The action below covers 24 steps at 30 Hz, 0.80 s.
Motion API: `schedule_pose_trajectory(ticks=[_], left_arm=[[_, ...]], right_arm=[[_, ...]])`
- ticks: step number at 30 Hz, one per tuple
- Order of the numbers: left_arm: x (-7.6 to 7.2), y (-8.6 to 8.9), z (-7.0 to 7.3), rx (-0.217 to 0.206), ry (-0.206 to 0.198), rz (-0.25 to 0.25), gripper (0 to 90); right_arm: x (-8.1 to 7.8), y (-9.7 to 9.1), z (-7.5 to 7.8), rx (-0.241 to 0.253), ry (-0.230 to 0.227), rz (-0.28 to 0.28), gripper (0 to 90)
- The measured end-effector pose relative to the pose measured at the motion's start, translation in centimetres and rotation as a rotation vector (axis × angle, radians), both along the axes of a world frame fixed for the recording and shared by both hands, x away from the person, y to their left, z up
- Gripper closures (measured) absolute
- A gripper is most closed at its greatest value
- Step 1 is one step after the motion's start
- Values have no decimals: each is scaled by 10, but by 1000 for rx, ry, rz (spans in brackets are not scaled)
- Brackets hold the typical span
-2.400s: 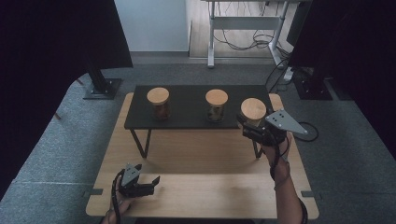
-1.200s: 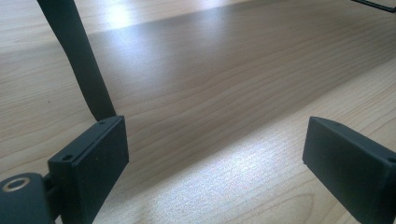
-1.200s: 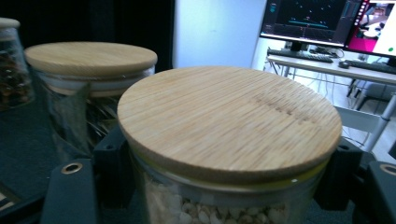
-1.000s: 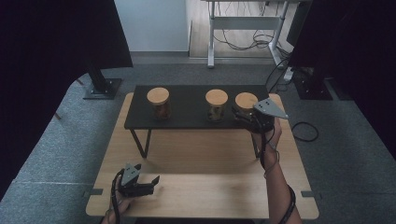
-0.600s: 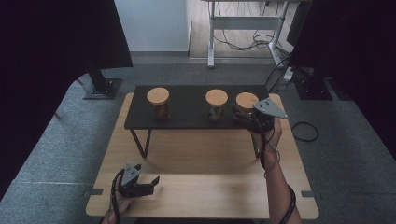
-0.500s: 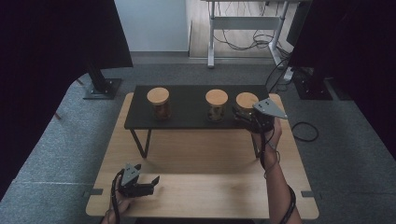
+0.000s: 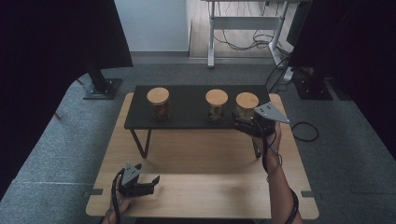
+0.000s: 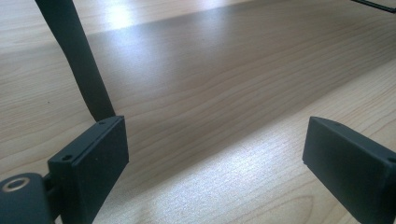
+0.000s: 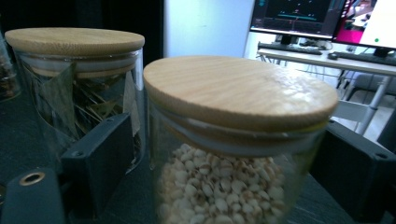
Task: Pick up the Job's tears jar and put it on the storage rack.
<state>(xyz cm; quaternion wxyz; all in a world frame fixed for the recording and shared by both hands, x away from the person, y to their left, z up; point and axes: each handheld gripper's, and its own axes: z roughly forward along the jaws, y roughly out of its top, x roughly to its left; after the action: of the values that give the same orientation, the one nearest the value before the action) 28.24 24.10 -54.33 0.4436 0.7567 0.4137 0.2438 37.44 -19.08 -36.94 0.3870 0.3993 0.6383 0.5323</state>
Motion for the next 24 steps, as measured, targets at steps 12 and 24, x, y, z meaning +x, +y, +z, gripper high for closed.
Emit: schedule_pose_trajectory(ticks=[12,24], left_arm=[[-2,-2,1,-6,-5,-5,63],[-2,-3,1,-6,-3,-6,63]], right_arm=[[-26,-11,-3,44,-28,0,89],[-61,-12,-17,41,-63,44,89]])
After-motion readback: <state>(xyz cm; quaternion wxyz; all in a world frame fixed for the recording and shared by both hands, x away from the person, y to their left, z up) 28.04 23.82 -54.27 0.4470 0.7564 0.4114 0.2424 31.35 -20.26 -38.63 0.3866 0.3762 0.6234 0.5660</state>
